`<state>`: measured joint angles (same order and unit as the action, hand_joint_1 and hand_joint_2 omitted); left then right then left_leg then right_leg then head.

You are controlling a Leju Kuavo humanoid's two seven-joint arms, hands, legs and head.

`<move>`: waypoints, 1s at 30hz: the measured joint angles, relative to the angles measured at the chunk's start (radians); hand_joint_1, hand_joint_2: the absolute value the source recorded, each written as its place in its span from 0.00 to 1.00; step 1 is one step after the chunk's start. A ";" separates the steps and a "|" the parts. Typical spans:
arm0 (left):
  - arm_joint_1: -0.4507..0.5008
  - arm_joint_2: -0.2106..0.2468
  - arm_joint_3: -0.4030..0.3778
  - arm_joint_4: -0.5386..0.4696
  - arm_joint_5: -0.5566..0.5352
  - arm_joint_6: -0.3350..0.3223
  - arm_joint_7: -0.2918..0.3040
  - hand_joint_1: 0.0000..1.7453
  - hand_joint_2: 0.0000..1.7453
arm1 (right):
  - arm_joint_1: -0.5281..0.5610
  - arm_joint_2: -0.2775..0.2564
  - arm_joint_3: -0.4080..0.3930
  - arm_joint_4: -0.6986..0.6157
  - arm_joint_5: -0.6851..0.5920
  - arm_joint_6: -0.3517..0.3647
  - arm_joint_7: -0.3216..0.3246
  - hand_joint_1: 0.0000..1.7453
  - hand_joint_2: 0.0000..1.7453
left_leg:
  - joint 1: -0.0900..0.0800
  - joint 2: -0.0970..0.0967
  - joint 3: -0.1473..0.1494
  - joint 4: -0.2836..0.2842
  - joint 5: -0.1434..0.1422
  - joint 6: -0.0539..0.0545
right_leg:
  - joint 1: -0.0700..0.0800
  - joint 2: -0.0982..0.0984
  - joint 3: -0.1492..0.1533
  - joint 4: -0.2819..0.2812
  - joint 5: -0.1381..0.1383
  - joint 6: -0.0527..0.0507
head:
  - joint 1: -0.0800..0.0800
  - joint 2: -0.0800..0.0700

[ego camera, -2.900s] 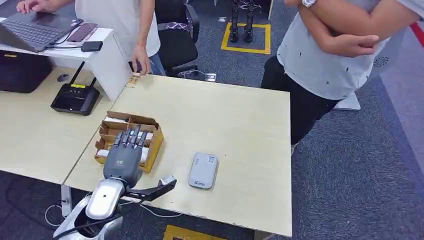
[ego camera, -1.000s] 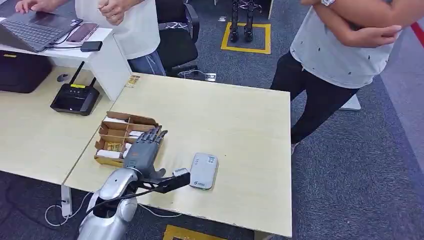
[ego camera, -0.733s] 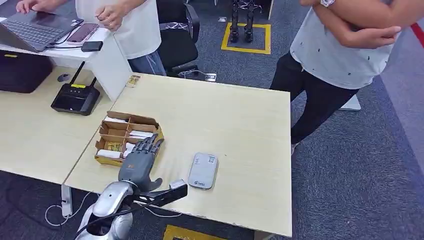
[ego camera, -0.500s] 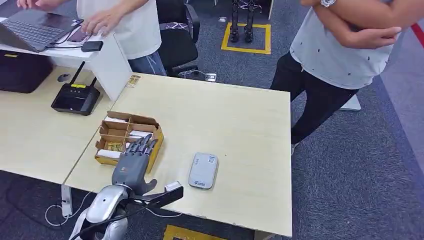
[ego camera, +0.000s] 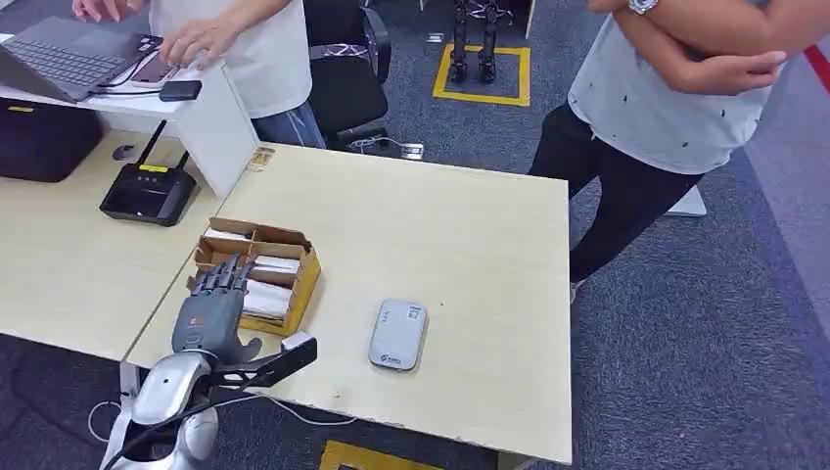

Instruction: Pass the card to the sensor for recognition and then transmit it.

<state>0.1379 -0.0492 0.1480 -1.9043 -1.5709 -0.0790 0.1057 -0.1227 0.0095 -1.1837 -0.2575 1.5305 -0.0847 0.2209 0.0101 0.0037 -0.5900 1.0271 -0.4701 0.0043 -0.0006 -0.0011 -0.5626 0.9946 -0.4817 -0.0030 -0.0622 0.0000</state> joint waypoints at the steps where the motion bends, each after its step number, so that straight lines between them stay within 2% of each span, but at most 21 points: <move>1: -0.001 0.000 0.006 0.002 0.000 0.000 0.005 0.00 1.00 | 0.000 0.000 0.000 0.000 0.002 0.000 -0.001 0.00 0.00 | 0.000 0.000 0.000 0.000 0.000 0.000 | 0.000 0.000 0.000 0.000 0.000 0.000 | 0.000 0.000; 7: -0.027 0.014 0.062 0.033 -0.001 0.002 0.038 0.00 1.00 | -0.001 0.000 0.005 -0.006 0.024 0.000 -0.003 0.00 0.00 | 0.000 0.000 0.000 0.000 0.000 0.000 | 0.000 0.000 0.000 0.000 0.000 0.000 | 0.000 0.000; 19: -0.085 0.025 0.089 0.091 -0.001 0.002 0.032 0.00 1.00 | -0.006 0.000 0.013 -0.014 0.040 0.002 -0.011 0.00 0.00 | 0.000 0.000 0.000 0.000 0.000 0.000 | 0.000 0.000 0.000 0.000 0.000 0.000 | 0.000 0.000; 23: -0.098 0.020 0.089 0.101 0.000 0.001 0.006 0.00 1.00 | -0.006 0.000 0.019 -0.014 0.040 0.005 -0.011 0.00 0.00 | 0.000 0.000 0.000 0.000 0.000 0.000 | 0.000 0.000 0.000 0.000 0.000 0.000 | 0.000 0.000; 28: -0.114 -0.012 0.090 0.108 0.048 -0.027 -0.082 0.00 1.00 | -0.010 0.000 0.026 -0.014 0.040 0.007 -0.013 0.00 0.00 | 0.000 0.000 0.000 0.000 0.000 0.000 | 0.000 0.000 0.000 0.000 0.000 0.000 | 0.000 0.000; 30: -0.110 -0.027 0.090 0.107 0.061 -0.034 -0.098 0.00 1.00 | -0.010 0.000 0.026 -0.014 0.040 0.007 -0.014 0.00 0.00 | 0.000 0.000 0.000 0.000 0.000 0.000 | 0.000 0.000 0.000 0.000 0.000 0.000 | 0.000 0.000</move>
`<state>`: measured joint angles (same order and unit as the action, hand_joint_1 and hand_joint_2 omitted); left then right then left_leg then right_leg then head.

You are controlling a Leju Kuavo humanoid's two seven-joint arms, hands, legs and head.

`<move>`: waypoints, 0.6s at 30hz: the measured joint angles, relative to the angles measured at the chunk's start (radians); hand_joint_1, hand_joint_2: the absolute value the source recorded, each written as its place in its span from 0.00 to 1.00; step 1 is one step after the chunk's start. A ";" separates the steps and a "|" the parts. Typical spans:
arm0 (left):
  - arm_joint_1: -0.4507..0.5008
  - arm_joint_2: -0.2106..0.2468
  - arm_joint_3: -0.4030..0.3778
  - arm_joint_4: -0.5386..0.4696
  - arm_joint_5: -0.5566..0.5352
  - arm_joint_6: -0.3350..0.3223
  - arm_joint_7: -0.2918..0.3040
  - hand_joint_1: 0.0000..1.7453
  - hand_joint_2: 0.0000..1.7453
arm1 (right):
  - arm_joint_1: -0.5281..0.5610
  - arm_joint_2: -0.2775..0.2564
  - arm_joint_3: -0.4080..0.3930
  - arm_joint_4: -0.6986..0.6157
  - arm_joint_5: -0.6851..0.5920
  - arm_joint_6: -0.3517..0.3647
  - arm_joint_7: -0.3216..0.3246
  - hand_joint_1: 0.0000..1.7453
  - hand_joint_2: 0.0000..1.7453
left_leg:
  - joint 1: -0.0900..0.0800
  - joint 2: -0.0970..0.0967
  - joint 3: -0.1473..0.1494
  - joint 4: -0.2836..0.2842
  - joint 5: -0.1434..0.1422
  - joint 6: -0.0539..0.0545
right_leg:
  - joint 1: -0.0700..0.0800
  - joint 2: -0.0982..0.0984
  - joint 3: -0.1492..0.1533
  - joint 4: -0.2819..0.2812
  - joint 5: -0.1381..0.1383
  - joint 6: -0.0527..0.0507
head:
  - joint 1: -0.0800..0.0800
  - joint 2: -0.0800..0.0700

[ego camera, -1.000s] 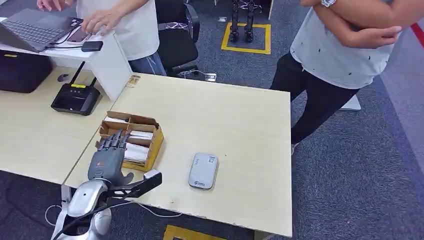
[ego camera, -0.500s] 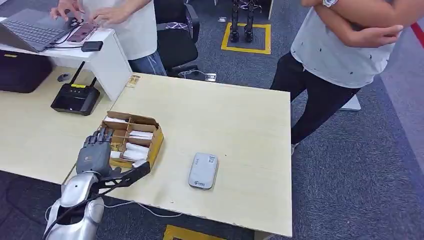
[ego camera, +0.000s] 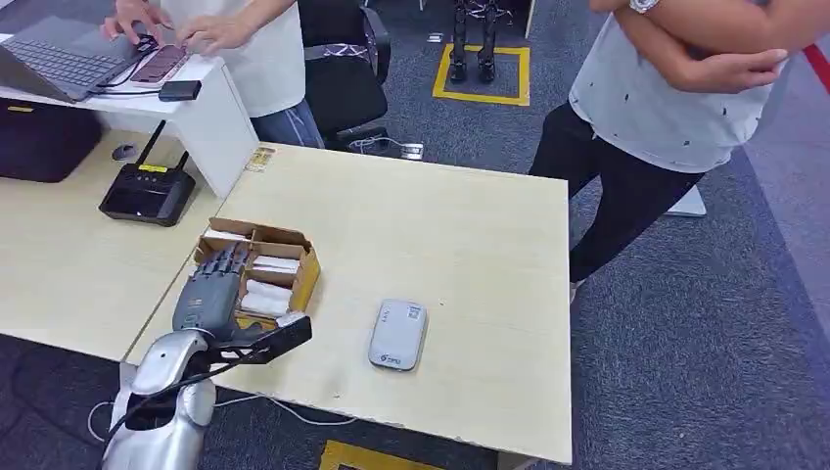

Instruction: Pass the card to the sensor for recognition and then transmit it.

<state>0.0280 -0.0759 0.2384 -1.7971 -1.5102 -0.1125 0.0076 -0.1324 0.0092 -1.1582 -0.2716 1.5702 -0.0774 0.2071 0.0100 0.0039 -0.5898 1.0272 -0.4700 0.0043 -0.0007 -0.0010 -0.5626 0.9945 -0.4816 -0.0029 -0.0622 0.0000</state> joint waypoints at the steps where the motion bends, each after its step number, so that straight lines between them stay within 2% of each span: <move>1: 0.005 -0.006 -0.002 -0.002 0.009 -0.007 -0.004 0.00 1.00 | 0.000 0.000 0.000 0.000 0.000 0.000 0.000 0.00 0.00 | 0.000 0.000 0.000 0.000 0.000 0.000 | 0.000 0.000 0.000 0.000 0.000 0.000 | 0.000 0.000; 11: 0.055 -0.016 -0.061 -0.032 0.082 -0.049 0.018 0.00 1.00 | 0.001 0.000 -0.002 -0.002 0.000 0.000 -0.003 0.00 0.00 | 0.000 0.000 0.000 0.000 0.000 0.000 | 0.000 0.000 0.000 0.000 0.000 0.000 | 0.000 0.000; 18: 0.073 -0.010 -0.084 -0.053 0.083 -0.061 0.049 0.00 1.00 | 0.001 0.000 -0.006 -0.003 0.000 0.000 0.000 0.00 0.00 | 0.000 0.000 0.000 0.000 0.000 0.000 | 0.000 0.000 0.000 0.000 0.000 0.000 | 0.000 0.000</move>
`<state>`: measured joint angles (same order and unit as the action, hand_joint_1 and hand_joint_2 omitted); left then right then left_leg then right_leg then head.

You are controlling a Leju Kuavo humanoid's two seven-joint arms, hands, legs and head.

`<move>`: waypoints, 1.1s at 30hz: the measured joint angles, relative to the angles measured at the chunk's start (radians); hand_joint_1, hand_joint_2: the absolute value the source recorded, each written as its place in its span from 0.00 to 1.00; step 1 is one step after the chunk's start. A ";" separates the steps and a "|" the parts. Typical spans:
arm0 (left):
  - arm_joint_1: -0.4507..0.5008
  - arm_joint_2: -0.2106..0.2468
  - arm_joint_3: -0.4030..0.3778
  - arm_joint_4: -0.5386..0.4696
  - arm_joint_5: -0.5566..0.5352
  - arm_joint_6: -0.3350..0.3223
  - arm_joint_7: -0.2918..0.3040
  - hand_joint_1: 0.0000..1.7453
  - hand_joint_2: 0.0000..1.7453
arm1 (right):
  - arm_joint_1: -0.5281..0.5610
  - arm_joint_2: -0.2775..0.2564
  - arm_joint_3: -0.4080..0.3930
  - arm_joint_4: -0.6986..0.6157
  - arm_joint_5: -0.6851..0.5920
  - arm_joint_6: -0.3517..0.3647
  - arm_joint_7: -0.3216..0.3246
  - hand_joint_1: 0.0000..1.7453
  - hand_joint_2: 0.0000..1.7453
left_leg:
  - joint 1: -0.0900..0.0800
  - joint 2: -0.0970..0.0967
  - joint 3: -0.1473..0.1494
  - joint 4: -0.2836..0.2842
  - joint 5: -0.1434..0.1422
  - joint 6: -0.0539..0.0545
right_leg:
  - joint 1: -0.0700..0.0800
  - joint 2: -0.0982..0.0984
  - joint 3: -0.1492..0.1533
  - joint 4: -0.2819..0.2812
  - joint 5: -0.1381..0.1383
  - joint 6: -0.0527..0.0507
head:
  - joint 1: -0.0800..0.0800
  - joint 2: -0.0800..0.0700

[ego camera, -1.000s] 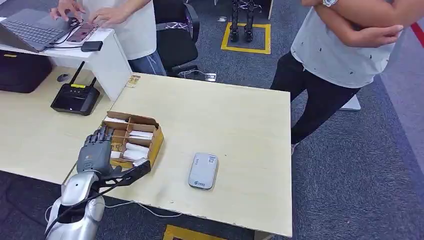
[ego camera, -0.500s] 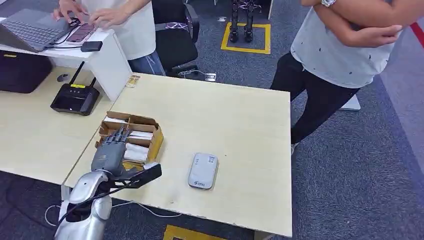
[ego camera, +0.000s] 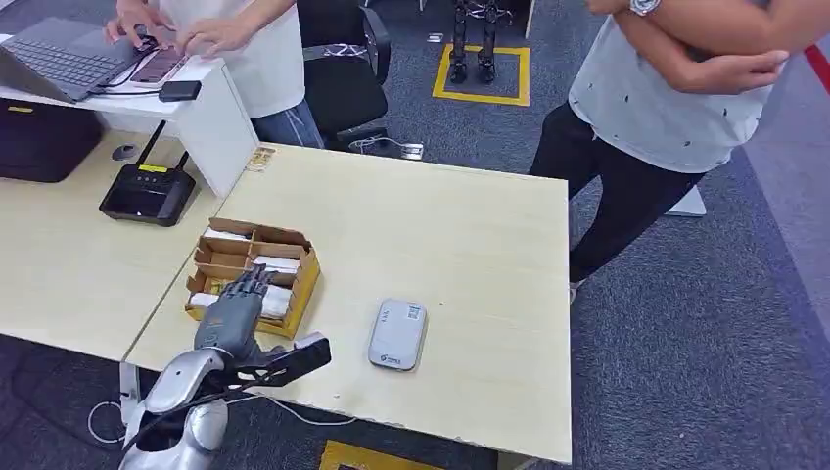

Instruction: Pass the card to the sensor for recognition and then transmit it.

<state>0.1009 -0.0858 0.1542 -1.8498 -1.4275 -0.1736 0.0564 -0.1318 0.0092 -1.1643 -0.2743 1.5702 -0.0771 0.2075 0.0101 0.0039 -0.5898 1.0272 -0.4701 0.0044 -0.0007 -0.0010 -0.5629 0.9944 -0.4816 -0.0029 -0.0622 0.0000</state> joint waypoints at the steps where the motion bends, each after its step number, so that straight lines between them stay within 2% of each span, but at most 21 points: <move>1: 0.001 0.003 -0.003 -0.002 -0.002 0.000 0.004 0.00 1.00 | 0.000 0.000 -0.002 0.000 0.000 0.000 0.000 0.00 0.00 | 0.000 0.000 0.000 0.000 0.000 0.000 | 0.000 0.000 0.000 0.000 0.000 0.000 | 0.000 0.000; 10: 0.001 0.024 -0.013 -0.013 -0.074 0.006 0.053 0.00 1.00 | 0.000 0.000 -0.011 0.000 0.000 0.001 0.007 0.00 0.00 | 0.000 0.000 0.000 0.000 0.000 0.000 | 0.000 0.000 0.000 0.000 0.000 0.000 | 0.000 0.000; 33: 0.008 0.035 -0.013 -0.029 -0.102 0.004 0.054 0.00 1.00 | 0.000 0.000 -0.013 0.000 0.000 0.001 0.008 0.00 0.00 | 0.000 0.000 0.000 0.000 0.000 0.000 | 0.000 0.000 0.000 0.000 0.000 0.000 | 0.000 0.000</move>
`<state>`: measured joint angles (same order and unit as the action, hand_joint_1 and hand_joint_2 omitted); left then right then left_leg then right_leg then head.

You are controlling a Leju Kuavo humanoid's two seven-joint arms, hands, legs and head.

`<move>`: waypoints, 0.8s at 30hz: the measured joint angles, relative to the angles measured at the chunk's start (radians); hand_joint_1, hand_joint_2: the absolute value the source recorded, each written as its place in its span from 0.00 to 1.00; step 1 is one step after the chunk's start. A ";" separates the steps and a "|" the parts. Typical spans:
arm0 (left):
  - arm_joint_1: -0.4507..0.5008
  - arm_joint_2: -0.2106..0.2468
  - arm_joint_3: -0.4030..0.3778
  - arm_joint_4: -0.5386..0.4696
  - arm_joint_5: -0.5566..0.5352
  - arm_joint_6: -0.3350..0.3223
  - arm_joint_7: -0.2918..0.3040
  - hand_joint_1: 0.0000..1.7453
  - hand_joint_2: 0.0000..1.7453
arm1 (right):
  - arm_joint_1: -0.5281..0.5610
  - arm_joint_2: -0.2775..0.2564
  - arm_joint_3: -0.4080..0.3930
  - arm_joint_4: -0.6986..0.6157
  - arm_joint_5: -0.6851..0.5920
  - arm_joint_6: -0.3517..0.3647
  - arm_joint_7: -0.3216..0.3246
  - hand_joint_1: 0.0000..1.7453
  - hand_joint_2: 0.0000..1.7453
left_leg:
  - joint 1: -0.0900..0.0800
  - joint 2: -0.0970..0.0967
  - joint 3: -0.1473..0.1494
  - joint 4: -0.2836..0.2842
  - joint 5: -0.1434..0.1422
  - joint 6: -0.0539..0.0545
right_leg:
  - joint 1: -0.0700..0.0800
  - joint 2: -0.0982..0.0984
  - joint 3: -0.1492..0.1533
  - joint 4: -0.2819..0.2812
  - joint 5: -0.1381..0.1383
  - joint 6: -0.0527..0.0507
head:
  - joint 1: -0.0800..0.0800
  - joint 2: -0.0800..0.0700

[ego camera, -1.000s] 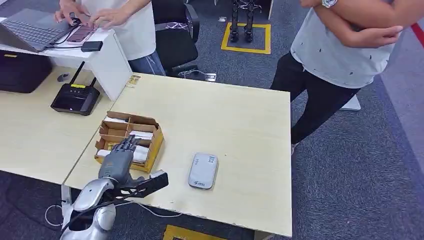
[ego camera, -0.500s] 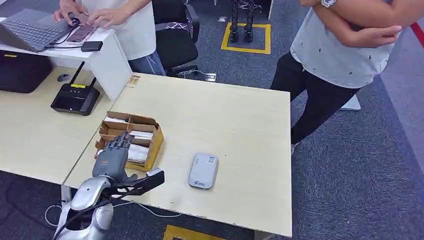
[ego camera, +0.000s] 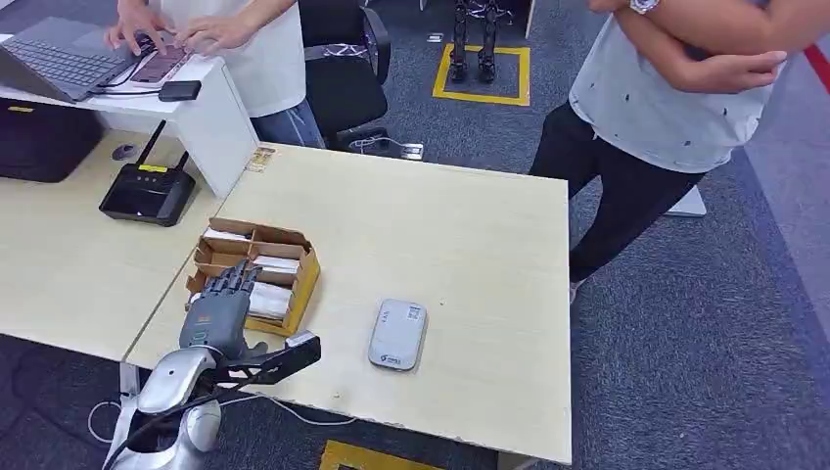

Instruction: Pass the card to the sensor for recognition and then transmit it.

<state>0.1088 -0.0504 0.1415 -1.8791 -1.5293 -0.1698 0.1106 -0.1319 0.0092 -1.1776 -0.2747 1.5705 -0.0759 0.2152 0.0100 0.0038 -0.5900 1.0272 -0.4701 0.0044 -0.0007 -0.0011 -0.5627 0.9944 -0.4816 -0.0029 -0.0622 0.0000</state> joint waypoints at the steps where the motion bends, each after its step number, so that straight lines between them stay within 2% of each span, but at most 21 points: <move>1: 0.000 0.000 0.000 0.000 -0.005 -0.001 0.000 0.00 1.00 | 0.000 0.000 0.000 0.000 0.000 0.000 0.000 0.00 0.00 | 0.000 0.000 0.000 0.000 0.000 0.000 | 0.000 0.000 0.000 0.000 0.000 0.000 | 0.000 0.000; 12: -0.006 0.000 0.037 0.000 -0.037 0.009 0.014 0.00 1.00 | 0.000 0.000 0.000 0.000 0.000 0.000 0.004 0.00 0.00 | 0.000 0.000 0.000 0.000 0.000 0.000 | 0.000 0.000 0.000 0.000 0.000 0.000 | 0.000 0.000; 24: -0.049 -0.014 0.084 0.008 -0.035 0.035 -0.022 0.00 1.00 | 0.000 0.000 0.002 0.000 0.000 0.001 0.005 0.00 0.00 | 0.000 0.000 0.000 0.000 0.000 0.000 | 0.000 0.000 0.000 0.000 0.000 0.000 | 0.000 0.000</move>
<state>0.0594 -0.0645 0.2258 -1.8715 -1.5644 -0.1347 0.0889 -0.1320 0.0092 -1.1753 -0.2747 1.5705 -0.0752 0.2205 0.0100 0.0038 -0.5900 1.0272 -0.4700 0.0044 -0.0007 -0.0011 -0.5627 0.9945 -0.4816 -0.0029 -0.0622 0.0000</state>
